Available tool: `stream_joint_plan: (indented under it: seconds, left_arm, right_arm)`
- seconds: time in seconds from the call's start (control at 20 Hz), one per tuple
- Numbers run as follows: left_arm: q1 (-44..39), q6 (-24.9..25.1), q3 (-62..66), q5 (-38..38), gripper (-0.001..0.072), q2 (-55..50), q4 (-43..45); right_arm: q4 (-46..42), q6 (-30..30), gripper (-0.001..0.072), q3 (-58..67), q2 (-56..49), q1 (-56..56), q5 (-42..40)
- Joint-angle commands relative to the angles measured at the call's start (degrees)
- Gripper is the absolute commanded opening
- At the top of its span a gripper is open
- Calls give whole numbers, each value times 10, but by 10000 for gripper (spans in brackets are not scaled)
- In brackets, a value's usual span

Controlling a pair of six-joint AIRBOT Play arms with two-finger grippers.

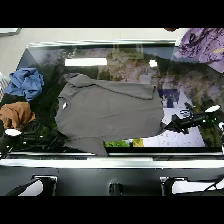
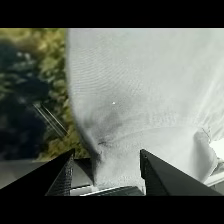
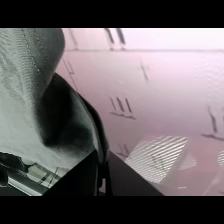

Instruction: Fold the clothes and pants, and hang the long-sleeved shirts on hangers.

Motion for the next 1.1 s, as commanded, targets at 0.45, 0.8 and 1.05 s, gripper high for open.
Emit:
stream_joint_plan:
  seconds: [0.45, 0.8, 1.05]
  left_arm:
    - [-29, -7, -1, 45, 127, -35, -9]
    - [-47, 2, 73, 45, 18, -28, -10]
    - [-93, -33, 320, 46, 17, -28, -7]
  right_arm:
    - [-10, -3, 34, 1, 31, 1, 1]
    - [99, -8, 31, 1, 108, 29, -12]
    - [26, 89, 31, 129, 192, 163, -166]
